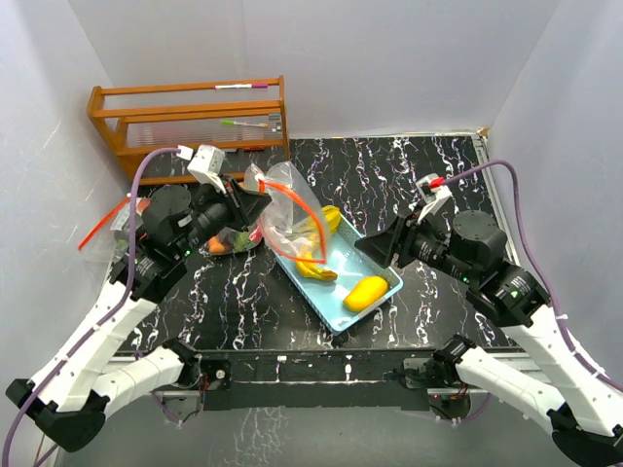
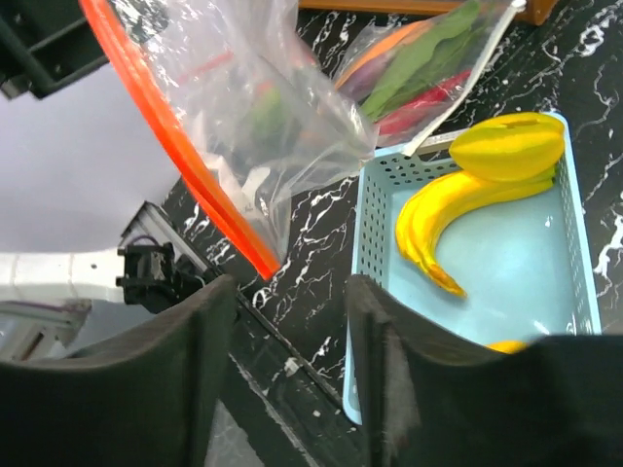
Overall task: Place the food in the zip-top bag and seal the zipper
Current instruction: Pick up the zipper food storage bag at the center of the board.
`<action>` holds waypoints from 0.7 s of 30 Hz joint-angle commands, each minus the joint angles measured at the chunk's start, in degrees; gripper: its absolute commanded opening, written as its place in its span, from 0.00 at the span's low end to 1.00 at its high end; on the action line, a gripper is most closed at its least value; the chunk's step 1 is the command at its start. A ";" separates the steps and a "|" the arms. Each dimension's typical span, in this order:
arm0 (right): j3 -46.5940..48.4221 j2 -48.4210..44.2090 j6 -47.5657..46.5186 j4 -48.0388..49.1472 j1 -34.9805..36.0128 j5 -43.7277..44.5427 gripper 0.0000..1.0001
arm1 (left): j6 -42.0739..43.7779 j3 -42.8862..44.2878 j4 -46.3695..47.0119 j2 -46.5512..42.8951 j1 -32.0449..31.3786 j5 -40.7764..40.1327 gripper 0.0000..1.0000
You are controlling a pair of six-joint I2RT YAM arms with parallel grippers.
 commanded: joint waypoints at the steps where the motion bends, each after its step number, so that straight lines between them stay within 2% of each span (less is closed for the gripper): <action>1: -1.18 -0.53 1.16 8.20 -0.01 -5.27 0.60 | 11.31 5.12 -17.11 4.27 0.09 -8.38 0.00; 4: -0.56 -1.23 0.77 7.28 -0.05 -1.70 0.70 | 14.97 7.93 -23.17 4.16 0.05 -15.46 0.00; 9: -0.81 4.58 -0.12 1.73 -0.02 4.75 0.71 | 20.53 14.52 -32.70 1.35 0.07 -26.72 0.00; 12: -2.50 9.17 1.14 2.40 0.02 7.39 0.71 | 21.75 19.24 -38.81 0.08 0.07 -31.49 0.00; 17: -4.79 14.90 4.48 7.38 0.01 11.02 0.71 | 22.09 23.71 -47.40 -1.82 0.07 -34.78 0.00; 21: -5.60 21.01 4.57 10.18 0.92 10.87 0.70 | 22.19 21.86 -51.34 -1.67 0.05 -34.96 0.00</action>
